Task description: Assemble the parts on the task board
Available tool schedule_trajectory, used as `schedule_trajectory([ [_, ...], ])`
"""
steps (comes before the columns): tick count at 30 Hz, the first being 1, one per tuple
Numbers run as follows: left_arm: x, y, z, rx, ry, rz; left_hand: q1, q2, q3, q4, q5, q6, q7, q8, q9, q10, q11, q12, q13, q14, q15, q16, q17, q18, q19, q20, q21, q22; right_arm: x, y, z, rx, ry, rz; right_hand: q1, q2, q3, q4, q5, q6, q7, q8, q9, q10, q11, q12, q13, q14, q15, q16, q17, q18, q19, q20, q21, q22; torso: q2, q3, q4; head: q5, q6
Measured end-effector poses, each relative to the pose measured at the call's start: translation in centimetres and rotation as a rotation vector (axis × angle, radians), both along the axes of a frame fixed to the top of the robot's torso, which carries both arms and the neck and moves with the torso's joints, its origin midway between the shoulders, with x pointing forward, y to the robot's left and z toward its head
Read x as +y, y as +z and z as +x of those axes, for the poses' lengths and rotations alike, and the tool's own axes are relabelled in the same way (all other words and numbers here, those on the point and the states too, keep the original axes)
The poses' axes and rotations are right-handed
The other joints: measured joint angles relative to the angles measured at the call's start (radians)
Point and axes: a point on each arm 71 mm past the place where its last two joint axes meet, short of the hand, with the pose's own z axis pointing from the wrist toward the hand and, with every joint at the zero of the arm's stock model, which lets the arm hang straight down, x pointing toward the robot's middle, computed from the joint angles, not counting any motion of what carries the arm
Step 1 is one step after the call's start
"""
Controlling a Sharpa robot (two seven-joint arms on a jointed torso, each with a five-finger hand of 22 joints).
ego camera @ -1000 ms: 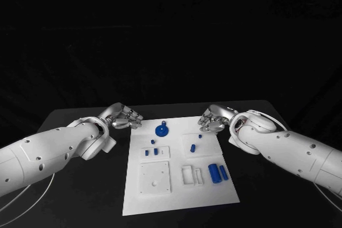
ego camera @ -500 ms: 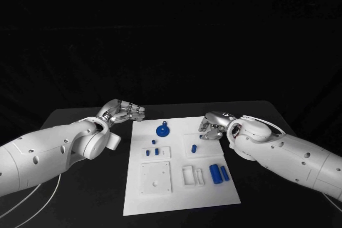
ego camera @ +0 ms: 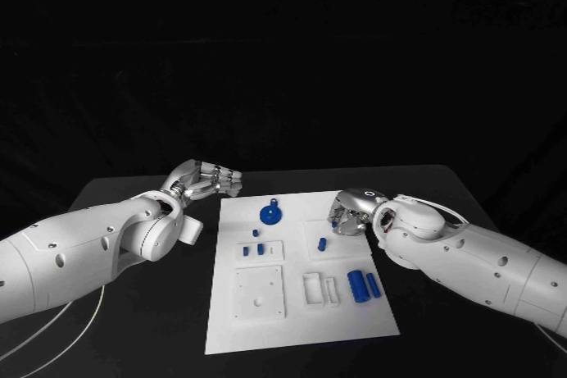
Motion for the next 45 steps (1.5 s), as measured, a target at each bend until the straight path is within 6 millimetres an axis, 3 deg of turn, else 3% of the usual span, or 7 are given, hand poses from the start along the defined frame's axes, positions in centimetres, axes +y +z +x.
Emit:
schedule_trajectory([
  [6,-0.03,0.05,0.01,-0.004,-0.001,-0.006,0.0,0.0,0.0,0.0,0.0,0.0,0.0,0.0,0.0,-0.004,0.004,0.0,0.0,-0.001,0.001,0.0,0.0,0.0,0.0,0.0,0.0,-0.012,0.15,-0.16,-0.02,-0.007,0.001,0.0,0.0,0.0,0.064,-0.002,-0.03,0.023,-0.006,0.0,0.0,0.033,-0.005,-0.001,-0.002,-0.005,-0.005,0.02,0.002,-0.001,0.0,0.0,0.025,0.036,0.0,0.001,-0.0002,0.001,-0.002],
  [10,-0.09,0.09,0.0,-0.008,-0.004,-0.009,0.0,0.0,-0.003,-0.003,0.0,0.0,0.0,0.0,0.0,-0.004,0.004,0.0,0.0,-0.003,0.003,0.0,0.0,0.0,0.0,0.0,0.0,-0.017,0.2,-0.28,0.03,-0.018,-0.002,-0.001,0.018,0.005,0.111,-0.007,-0.088,0.061,-0.015,0.0,0.001,0.075,-0.019,-0.005,-0.002,-0.01,-0.015,0.028,0.005,-0.012,0.002,-0.014,0.042,0.061,0.0,0.0009,-0.0003,0.001,-0.003],
  [22,-0.15,0.16,0.0,-0.014,-0.008,-0.013,0.0,0.0,-0.003,-0.003,0.0,0.0,0.0,0.0,0.0,-0.011,0.004,0.0,0.0,-0.006,0.006,0.0,0.0,0.0,0.0,0.0,0.0,-0.024,0.41,-0.64,0.05,-0.054,-0.006,-0.015,0.018,0.005,0.175,0.01,-0.13,0.102,-0.028,-0.001,0.002,0.119,-0.035,-0.008,0.004,-0.01,-0.022,0.033,-0.001,-0.022,-0.003,-0.022,0.065,0.127,-0.001,0.0,-0.0003,0.0,-0.007],
  [32,-0.12,0.18,0.09,-0.016,-0.006,-0.013,0.0,0.0,-0.005,-0.006,0.0,0.0,0.0,0.0,0.0,-0.011,0.004,0.0,0.0,-0.009,0.009,0.0,0.0,0.0,0.0,0.0,0.0,-0.031,0.59,-0.85,-0.11,-0.085,-0.012,-0.025,0.008,-0.006,0.212,0.025,-0.115,0.127,-0.034,-0.005,0.007,0.144,-0.039,-0.004,0.002,-0.01,-0.033,0.037,-0.012,-0.034,0.0,-0.033,0.071,0.162,-0.001,-0.0004,-0.0003,-0.004,-0.008],
  [45,0.22,0.19,0.31,-0.019,0.005,-0.01,0.0,0.0,-0.01,-0.001,0.0,0.0,0.0,0.0,0.0,-0.014,0.007,0.0,0.0,-0.009,0.009,0.0,0.0,0.0,0.003,0.004,0.0,-0.053,0.42,-0.73,-0.55,-0.113,-0.017,-0.017,0.009,-0.013,0.22,0.033,-0.107,0.135,-0.036,-0.008,0.009,0.148,-0.035,-0.004,0.001,-0.01,-0.033,0.05,-0.033,-0.026,0.0,-0.033,0.072,0.215,-0.001,0.0,-0.0004,-0.003,-0.008],
])
